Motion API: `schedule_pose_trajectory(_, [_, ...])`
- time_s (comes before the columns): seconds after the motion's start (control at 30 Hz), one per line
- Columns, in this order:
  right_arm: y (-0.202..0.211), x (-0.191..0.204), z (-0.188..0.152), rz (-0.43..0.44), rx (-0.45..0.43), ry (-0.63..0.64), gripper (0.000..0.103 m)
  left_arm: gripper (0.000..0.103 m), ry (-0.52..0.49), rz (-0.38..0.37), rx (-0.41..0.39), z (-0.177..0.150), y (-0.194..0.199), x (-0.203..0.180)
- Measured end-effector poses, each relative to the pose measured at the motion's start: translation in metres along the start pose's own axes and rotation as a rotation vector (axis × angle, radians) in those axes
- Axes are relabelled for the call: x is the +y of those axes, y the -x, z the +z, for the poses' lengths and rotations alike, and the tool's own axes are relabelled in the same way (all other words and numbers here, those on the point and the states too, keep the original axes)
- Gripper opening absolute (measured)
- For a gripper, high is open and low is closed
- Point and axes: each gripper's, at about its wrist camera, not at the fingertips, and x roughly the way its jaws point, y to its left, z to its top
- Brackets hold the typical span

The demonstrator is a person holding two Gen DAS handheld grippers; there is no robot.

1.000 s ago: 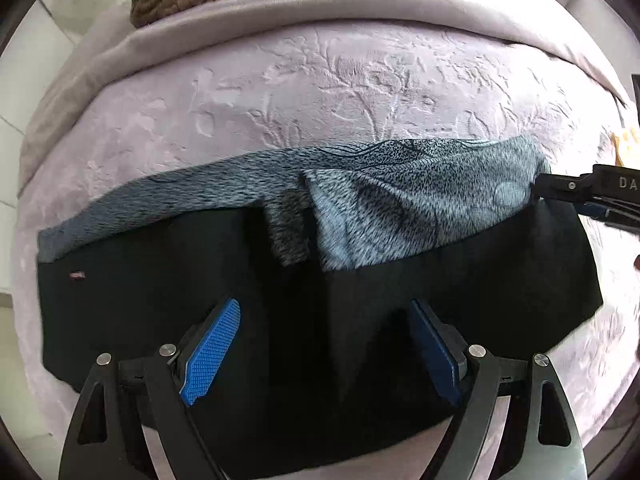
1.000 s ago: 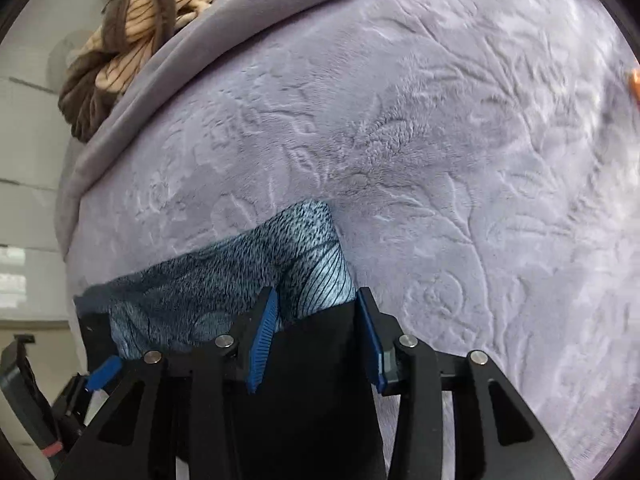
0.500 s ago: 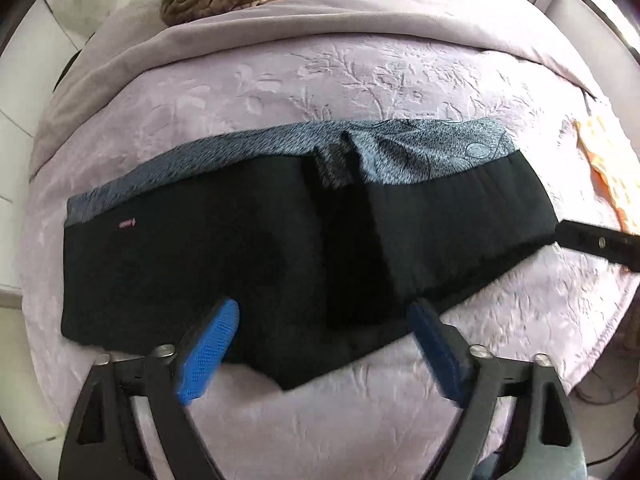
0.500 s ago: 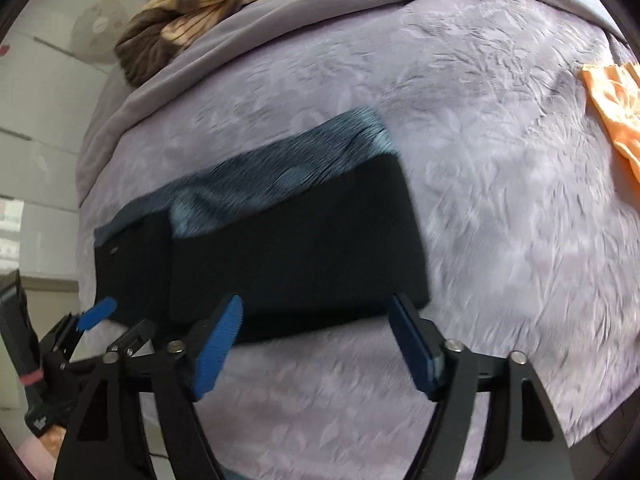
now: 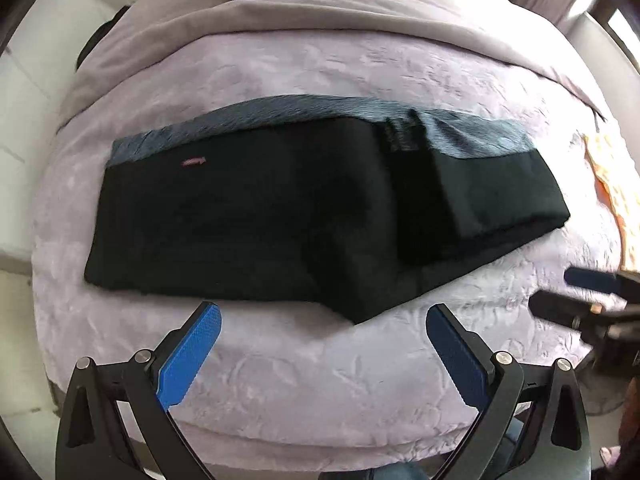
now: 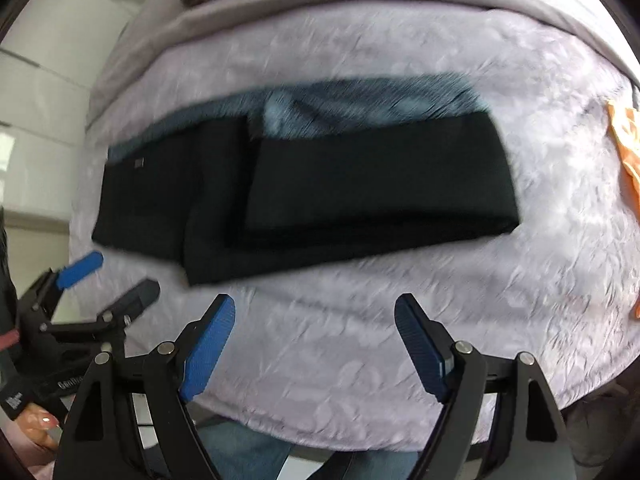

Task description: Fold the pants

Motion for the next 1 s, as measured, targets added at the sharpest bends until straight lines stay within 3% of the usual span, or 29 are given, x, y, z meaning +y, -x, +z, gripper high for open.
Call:
schedule_pose_trajectory(0.63, [-0.011,0.048,0.017,-0.101,0.038,0.088,0.085,0.103,0.245,0.034,-0.009,-0.005,-0.007,0.09])
schedule_pose_trajectory(1.0, [-0.017,0.071,0.019,-0.104,0.045,0.121,0.085,0.103,0.285,0.051,-0.009,-0.012,-0.009,0.116])
